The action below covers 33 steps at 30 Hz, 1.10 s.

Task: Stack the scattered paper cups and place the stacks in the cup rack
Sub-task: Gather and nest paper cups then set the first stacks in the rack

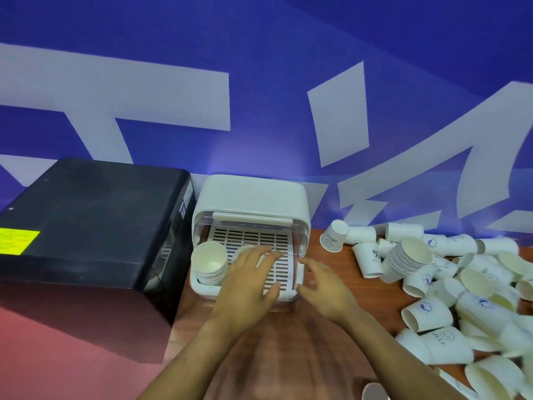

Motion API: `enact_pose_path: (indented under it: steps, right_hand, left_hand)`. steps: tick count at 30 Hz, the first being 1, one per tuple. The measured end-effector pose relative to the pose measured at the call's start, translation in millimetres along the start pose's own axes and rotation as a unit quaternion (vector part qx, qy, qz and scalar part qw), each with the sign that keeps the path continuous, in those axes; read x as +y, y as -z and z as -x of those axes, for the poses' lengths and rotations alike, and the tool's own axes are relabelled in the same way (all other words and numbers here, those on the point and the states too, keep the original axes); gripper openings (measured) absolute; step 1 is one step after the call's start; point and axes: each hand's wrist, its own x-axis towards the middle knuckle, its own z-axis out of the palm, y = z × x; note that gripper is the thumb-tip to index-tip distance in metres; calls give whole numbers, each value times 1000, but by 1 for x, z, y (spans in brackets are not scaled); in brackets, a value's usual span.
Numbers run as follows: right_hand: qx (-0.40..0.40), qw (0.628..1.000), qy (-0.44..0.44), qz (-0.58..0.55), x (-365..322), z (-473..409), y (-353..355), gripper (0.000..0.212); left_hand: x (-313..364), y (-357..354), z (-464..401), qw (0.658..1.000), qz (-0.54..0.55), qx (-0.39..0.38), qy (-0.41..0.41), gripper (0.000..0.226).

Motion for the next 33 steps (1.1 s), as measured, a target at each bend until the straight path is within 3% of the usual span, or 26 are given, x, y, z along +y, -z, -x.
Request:
enact_pose_path:
  steps: [7, 13, 18, 28, 33]
  right_hand:
    - [42, 998, -34, 13, 57, 8, 41, 56]
    - [25, 997, -53, 58, 110, -1, 71, 59]
    - [5, 996, -43, 82, 132, -30, 81, 68]
    - [10, 977, -81, 198, 160, -90, 79, 65]
    - [0, 962, -118, 246, 167, -111, 73, 65]
  left_hand:
    - [53, -46, -26, 998, 20, -50, -13, 53]
    - [85, -93, -67, 994, -19, -104, -20, 59]
    - [92, -127, -109, 986, -60, -150, 26, 64]
    - [83, -187, -185, 962, -142, -192, 136, 71]
    - [71, -214, -207, 947, -174, -226, 145, 83]
